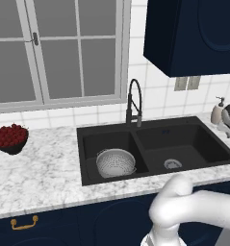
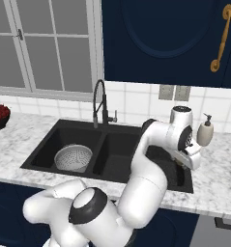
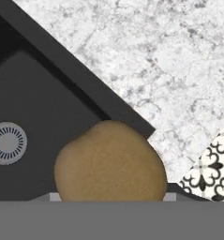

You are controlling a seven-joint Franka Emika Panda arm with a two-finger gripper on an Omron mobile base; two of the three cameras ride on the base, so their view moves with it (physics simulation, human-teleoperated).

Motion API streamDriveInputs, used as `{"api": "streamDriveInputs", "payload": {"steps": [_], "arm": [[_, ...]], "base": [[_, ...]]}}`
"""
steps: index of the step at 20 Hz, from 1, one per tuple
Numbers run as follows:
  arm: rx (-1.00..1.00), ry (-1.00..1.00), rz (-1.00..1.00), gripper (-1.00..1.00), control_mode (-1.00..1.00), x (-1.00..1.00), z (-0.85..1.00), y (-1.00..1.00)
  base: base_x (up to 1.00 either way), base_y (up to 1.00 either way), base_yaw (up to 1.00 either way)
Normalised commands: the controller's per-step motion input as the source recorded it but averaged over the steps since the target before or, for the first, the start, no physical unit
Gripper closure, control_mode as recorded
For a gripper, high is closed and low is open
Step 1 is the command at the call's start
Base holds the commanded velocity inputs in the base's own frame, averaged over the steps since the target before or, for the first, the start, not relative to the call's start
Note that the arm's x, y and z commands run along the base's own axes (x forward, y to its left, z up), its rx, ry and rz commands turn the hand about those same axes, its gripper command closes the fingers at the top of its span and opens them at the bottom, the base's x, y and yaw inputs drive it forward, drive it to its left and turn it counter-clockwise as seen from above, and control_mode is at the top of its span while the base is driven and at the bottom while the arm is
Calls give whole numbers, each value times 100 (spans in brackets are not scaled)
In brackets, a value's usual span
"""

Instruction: Put the colander in the sink, put the kiwi in the colander, and turn on the sink faucet and pour water over the colander.

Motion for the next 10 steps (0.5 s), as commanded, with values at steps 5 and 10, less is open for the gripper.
{"api": "streamDriveInputs", "payload": {"steps": [5,10], "arm": [[0,0,12,100,-100,-24,38,100],[0,0,21,100,-100,-21,10,100]], "base": [[0,0,0],[0,0,0]]}}
